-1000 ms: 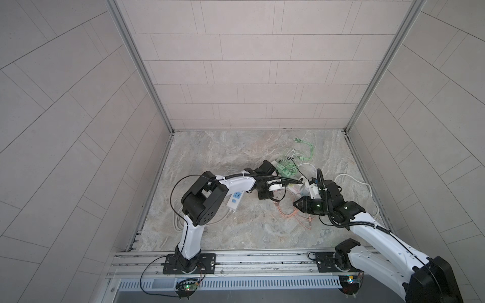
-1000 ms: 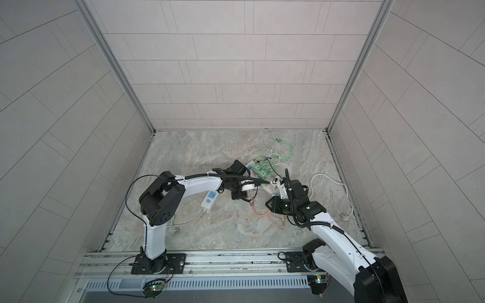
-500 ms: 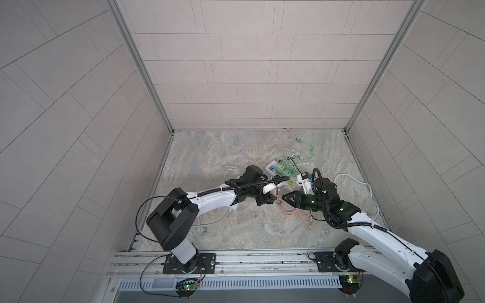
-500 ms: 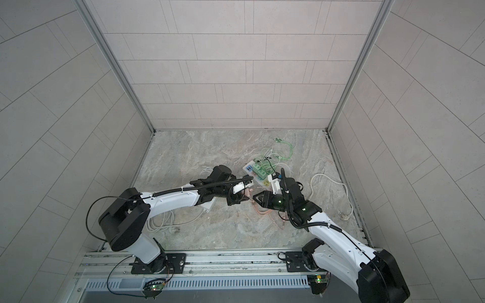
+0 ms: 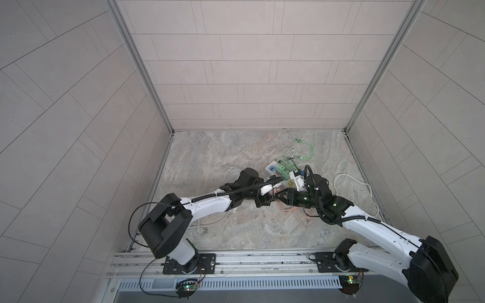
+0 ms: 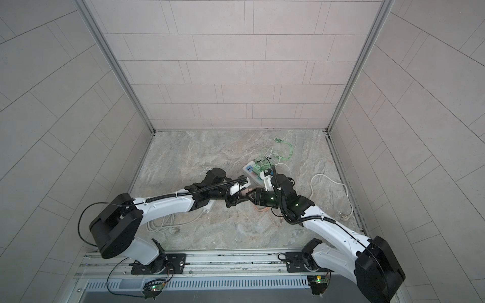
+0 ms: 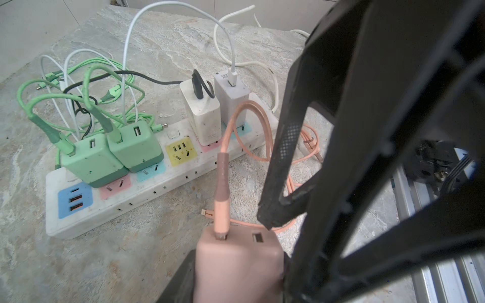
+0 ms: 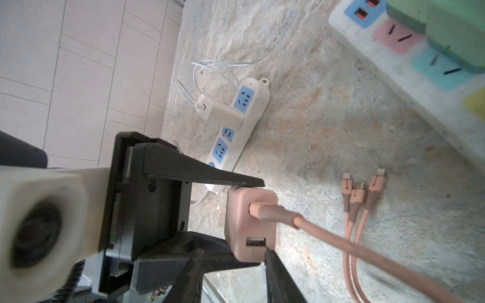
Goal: Insert the plug
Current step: 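Close the right gripper on the pink charger beside the left gripper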
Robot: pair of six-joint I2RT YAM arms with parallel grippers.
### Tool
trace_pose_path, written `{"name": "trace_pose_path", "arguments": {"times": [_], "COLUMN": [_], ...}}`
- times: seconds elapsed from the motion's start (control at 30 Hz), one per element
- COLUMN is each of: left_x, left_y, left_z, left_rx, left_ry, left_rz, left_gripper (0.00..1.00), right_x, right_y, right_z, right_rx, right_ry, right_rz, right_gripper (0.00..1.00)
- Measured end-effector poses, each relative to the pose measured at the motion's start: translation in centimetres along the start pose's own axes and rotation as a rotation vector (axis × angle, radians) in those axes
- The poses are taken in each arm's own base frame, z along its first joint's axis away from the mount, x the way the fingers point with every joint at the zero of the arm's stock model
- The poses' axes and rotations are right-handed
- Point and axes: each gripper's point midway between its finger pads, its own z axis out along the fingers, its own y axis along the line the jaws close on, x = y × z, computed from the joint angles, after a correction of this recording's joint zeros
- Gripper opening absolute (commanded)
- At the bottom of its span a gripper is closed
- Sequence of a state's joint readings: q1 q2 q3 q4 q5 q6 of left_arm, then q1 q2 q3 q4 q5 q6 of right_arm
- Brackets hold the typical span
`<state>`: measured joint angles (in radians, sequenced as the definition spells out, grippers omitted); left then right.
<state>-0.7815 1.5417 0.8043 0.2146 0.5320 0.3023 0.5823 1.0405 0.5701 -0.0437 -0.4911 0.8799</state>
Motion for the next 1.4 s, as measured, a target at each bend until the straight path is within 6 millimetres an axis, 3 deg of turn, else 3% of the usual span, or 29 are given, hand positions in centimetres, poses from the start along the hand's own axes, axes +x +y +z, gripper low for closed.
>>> {"name": "trace_pose_path", "arguments": {"times": [0.3, 0.97, 1.1, 1.17, 1.23, 1.4], "left_x": [-0.2, 0.5, 1.2, 1.4, 1.3, 0.2], "left_y": [-0.3, -0.6, -0.7, -0.7, -0.7, -0.8], "left_z": [-0.6, -0.8, -0.9, -0.9, -0.9, -1.6], "left_rx": [-0.006, -0.002, -0.004, -0.006, -0.007, -0.025], "left_ry": [-0.023, -0.016, -0.013, -0.012, -0.017, -0.068], "left_rz": [0.003, -0.004, -0.012, -0.014, -0.013, 0.005], "left_gripper": [0.37, 0.38, 0.38, 0.42, 0.54, 0.73], "right_x": [-0.1, 0.3, 0.7, 0.7, 0.8, 0.7], "right_y": [-0.7, -0.1, -0.2, -0.3, -0.2, 0.3], "right_z": [0.6, 2.6, 3.1, 3.2, 3.2, 3.1], "right_rx": [0.039, 0.012, 0.015, 0.016, 0.015, 0.02], "right_ry": [-0.001, 0.02, 0.038, 0.041, 0.042, 0.048], "right_rz": [0.003, 0.043, 0.053, 0.052, 0.046, 0.003], "right_gripper": [0.38, 0.31, 0.21, 0.14, 0.08, 0.03]}}
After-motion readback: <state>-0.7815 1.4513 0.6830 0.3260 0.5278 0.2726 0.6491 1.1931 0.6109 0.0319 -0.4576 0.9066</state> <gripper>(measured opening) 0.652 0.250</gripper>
